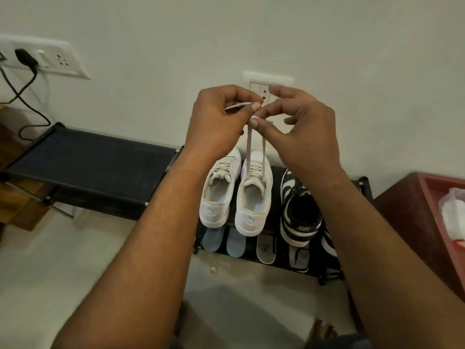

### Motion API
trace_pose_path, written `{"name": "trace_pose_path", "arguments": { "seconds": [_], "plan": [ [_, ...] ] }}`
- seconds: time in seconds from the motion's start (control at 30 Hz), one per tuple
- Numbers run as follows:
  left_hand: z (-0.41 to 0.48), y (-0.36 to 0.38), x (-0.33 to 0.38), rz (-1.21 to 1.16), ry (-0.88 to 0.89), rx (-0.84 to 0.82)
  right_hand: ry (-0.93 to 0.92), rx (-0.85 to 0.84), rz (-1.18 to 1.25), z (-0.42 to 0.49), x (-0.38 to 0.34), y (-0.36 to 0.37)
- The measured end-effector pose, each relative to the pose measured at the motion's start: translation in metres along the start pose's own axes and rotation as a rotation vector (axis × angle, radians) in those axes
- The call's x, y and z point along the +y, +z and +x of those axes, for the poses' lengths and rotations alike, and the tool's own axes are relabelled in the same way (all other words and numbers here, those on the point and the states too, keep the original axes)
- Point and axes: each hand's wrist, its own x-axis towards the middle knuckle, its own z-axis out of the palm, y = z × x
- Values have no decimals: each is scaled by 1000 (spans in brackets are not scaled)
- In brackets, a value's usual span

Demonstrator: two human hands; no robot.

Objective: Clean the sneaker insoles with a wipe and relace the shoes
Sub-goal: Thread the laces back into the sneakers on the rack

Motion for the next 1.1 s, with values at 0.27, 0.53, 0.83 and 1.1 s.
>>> {"name": "trace_pose_path", "arguments": {
  "seconds": [0.27,0.53,0.83,1.1],
  "plan": [
    [-6,4,4,-201,-105,-102,110,2,120,7,5,-9],
    [-6,-8,9,-291,-116,-240,146,11,217,10,4,-11],
    [-5,-13,13,-197,-108,-177,144,8,252,7,3,-4],
    [-1,-11,4,-141,-76,67,218,130,418,10,10,-5]
  ]
}}
